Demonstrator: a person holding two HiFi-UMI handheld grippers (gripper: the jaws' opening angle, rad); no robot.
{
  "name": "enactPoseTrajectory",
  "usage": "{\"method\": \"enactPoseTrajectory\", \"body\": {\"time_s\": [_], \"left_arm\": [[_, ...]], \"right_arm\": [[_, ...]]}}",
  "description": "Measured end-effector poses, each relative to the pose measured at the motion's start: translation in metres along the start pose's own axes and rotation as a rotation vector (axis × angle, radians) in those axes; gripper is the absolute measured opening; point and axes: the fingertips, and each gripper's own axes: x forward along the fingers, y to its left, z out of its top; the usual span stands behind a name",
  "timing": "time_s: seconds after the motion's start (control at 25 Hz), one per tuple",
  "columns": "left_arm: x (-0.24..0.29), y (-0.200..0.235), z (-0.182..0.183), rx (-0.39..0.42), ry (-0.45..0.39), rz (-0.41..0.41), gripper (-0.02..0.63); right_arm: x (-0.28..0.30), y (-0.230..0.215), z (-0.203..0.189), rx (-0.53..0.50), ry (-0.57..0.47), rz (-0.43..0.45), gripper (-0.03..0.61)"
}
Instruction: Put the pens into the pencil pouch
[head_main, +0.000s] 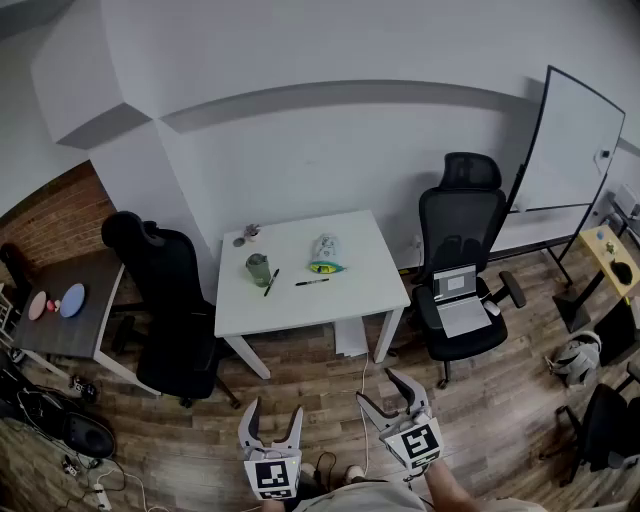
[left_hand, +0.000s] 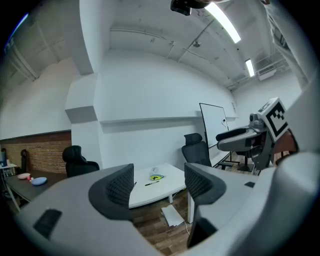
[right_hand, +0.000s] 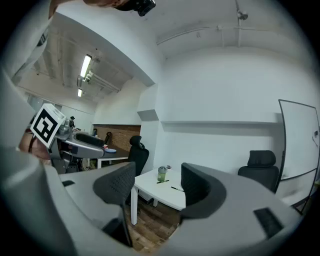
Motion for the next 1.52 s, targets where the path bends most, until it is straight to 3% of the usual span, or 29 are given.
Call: {"method": "enactPoseTrajectory", "body": {"time_s": [0.6,1.52], "left_arm": [[0.038,-0.004,-0.001,-0.001,-0.008,-0.001,0.311],[0.184,0.1,-0.006,0.019,-0.028,-0.11,0.313]], "right_arm": [[0.026,-0.02,-0.01,0.024,-0.026,0.005,0.307],[0.184,-0.063,-0.011,0.039,0.024,-0.101,0.345]]}}
